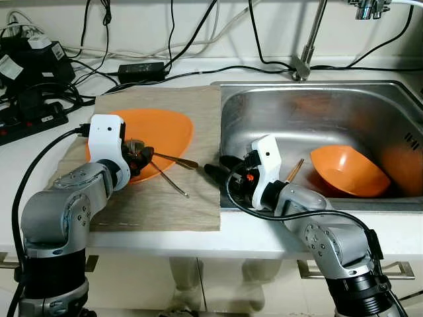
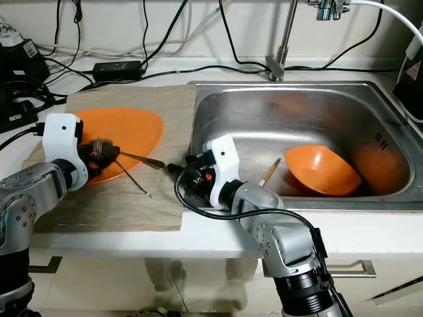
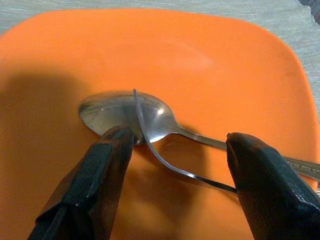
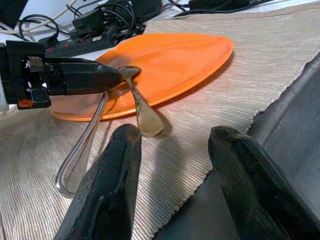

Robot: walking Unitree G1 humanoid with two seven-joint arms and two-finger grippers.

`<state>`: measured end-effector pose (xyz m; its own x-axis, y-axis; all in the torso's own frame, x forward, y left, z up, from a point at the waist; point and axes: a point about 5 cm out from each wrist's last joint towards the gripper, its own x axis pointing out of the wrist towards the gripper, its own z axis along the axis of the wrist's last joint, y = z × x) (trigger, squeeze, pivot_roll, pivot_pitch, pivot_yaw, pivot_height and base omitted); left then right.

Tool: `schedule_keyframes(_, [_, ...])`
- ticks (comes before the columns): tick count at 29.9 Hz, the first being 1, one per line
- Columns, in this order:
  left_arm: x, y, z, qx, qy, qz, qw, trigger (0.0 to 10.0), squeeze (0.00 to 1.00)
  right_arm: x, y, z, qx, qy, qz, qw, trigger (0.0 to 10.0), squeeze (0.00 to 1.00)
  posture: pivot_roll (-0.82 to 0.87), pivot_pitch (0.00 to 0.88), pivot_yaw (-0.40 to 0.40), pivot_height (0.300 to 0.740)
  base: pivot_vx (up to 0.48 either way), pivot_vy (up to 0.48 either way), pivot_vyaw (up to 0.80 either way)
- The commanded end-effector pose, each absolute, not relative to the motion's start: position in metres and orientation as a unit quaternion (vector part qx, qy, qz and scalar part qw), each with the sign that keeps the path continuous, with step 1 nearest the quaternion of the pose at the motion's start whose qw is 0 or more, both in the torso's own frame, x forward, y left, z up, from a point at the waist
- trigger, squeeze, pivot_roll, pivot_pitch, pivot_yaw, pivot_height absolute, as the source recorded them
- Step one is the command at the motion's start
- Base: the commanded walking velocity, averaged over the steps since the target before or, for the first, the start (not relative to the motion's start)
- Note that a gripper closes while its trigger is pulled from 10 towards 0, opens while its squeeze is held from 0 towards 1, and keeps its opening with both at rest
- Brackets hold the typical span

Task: Kitchen organization

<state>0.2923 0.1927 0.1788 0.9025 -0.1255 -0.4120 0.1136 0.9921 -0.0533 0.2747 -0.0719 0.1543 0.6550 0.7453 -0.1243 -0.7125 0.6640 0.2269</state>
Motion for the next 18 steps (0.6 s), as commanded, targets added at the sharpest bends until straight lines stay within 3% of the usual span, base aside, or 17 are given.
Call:
schedule_keyframes(1, [0.2947, 0.1923, 0.1799, -0.008, 0.213, -0.064, 0.975, 10.0, 0.0, 0.2755, -0.0718, 0.1623, 0.073, 0.089, 0.402, 0.908, 10.0, 0.0, 0.02, 0.022, 0.095, 0.74, 0.0, 0.0, 0.0])
schedule_keyframes(4, [0.2945, 0.193, 0.1782, -0.007, 0.217, -0.063, 0.974, 10.0, 0.0, 0.2751, -0.0718, 0.162, 0.074, 0.09, 0.401, 0.908, 10.0, 0.0, 0.02, 0.022, 0.095, 0.74, 0.0, 0.0, 0.0])
schedule_keyframes(5, [0.2942, 0.1931, 0.1777, -0.008, 0.218, -0.062, 0.974, 8.5, 0.0, 0.2747, -0.0717, 0.1614, 0.074, 0.091, 0.401, 0.908, 10.0, 0.0, 0.03, 0.024, 0.095, 0.74, 0.0, 0.0, 0.0])
schedule_keyframes(6, [0.294, 0.1936, 0.1772, -0.008, 0.22, -0.061, 0.974, 0.8, 0.0, 0.2746, -0.0717, 0.1613, 0.075, 0.092, 0.401, 0.908, 10.0, 0.0, 0.03, 0.024, 0.095, 0.74, 0.0, 0.0, 0.0])
schedule_keyframes(7, [0.2938, 0.194, 0.1768, -0.008, 0.221, -0.06, 0.973, 0.8, 0.0, 0.2745, -0.0717, 0.1612, 0.075, 0.092, 0.401, 0.908, 10.0, 0.0, 0.03, 0.024, 0.095, 0.74, 0.0, 0.0, 0.0])
schedule_keyframes(8, [0.2937, 0.1944, 0.1763, -0.008, 0.222, -0.06, 0.973, 0.0, 0.0, 0.2744, -0.0716, 0.1611, 0.075, 0.092, 0.401, 0.908, 10.0, 0.0, 0.03, 0.024, 0.095, 0.74, 0.0, 0.0, 0.0])
schedule_keyframes(18, [0.2932, 0.1963, 0.1727, -0.009, 0.224, -0.057, 0.973, 0.0, 0.0, 0.2743, -0.0724, 0.1595, 0.076, 0.097, 0.4, 0.908, 10.0, 0.0, 0.02, 0.022, 0.091, 0.74, 0.0, 0.0, 0.0])
